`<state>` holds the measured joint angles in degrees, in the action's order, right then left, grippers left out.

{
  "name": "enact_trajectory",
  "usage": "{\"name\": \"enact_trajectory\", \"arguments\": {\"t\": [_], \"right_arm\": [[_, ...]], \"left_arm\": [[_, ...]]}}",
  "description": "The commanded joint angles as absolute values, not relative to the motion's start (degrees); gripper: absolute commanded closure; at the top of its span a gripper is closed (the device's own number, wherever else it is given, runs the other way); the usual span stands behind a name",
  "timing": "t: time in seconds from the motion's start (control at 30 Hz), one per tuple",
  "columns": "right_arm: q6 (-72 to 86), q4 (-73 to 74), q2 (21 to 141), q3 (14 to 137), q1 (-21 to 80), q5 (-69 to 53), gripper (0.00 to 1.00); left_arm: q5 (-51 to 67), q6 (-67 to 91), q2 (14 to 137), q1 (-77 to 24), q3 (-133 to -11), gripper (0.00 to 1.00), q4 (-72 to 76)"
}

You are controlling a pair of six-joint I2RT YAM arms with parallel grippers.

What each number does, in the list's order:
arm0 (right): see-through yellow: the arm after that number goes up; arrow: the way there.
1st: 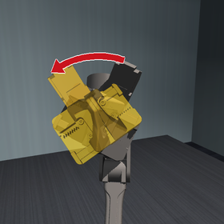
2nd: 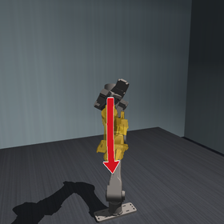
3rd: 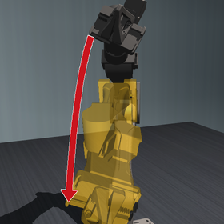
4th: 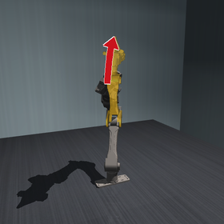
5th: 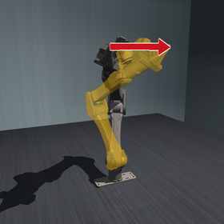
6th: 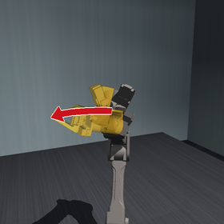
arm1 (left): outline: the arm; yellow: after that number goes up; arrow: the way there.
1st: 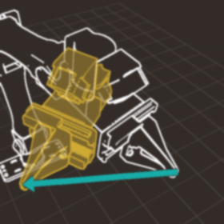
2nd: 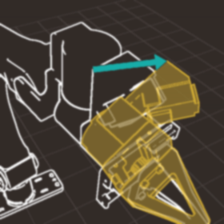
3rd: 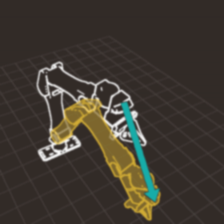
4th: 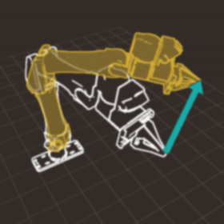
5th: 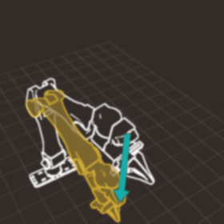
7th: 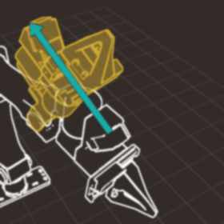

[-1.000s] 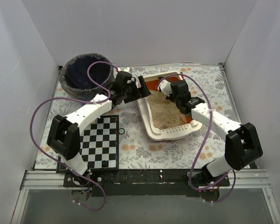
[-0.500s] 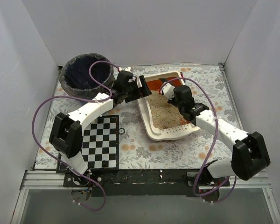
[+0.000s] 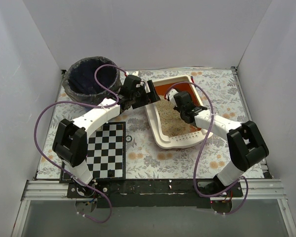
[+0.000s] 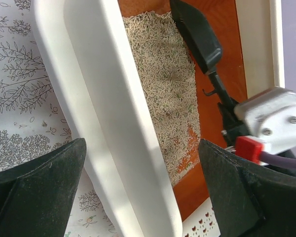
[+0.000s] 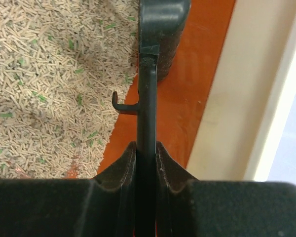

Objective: Clean the litter box

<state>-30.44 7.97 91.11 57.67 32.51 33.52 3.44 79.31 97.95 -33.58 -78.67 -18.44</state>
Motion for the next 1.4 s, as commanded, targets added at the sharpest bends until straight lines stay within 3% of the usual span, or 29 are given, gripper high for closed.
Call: {"name": "enact_trajectory", "arguments": {"t": [0.0,0.33,0.47,0.6,0.77,0.9,1.13,1.2,1.27,1.37], "right_arm": [[-28.9,4.8,93.7,59.9,35.2,34.3,0.99],[-18.6,8.7,84.1,59.9,39.5,23.1,0.99],[-13.1,9.5,81.7,60.1,39.4,32.9,0.99],[6.1,24.9,83.1,66.3,38.7,40.6,0.99],[22.0,42.2,83.0,72.3,34.5,21.2,0.99],[23.3,51.1,83.8,77.8,33.9,9.5,0.99],[29.5,65.1,87.7,86.6,30.5,5.0,0.99],[30.3,64.4,86.6,84.0,27.0,-5.0,0.99],[30.1,62.1,85.2,80.3,21.5,-22.7,0.99],[33.5,61.6,83.8,75.5,15.3,-32.6,0.99]], "left_arm": [[2.5,78.6,96.6,-33.7,-78.7,0.02,-19.2],[1.6,78.4,96.6,-33.7,-78.5,0.02,-19.1],[1.7,78.1,96.5,-33.7,-78.5,0.02,-19.2],[1.4,77.9,96.5,-33.7,-79.0,0.02,-19.2],[1.3,76.8,97.3,-33.7,-80.9,0.02,-19.5],[1.1,76.5,97.8,-33.7,-81.8,0.02,-19.4],[1.3,76.2,97.9,-33.7,-81.3,0.02,-18.8],[0.8,75.9,97.8,-33.7,-81.3,0.02,-18.6],[0.9,75.5,97.8,-33.7,-81.5,0.02,-18.5],[0.9,75.2,97.5,-33.7,-81.3,0.02,-17.9]]}}
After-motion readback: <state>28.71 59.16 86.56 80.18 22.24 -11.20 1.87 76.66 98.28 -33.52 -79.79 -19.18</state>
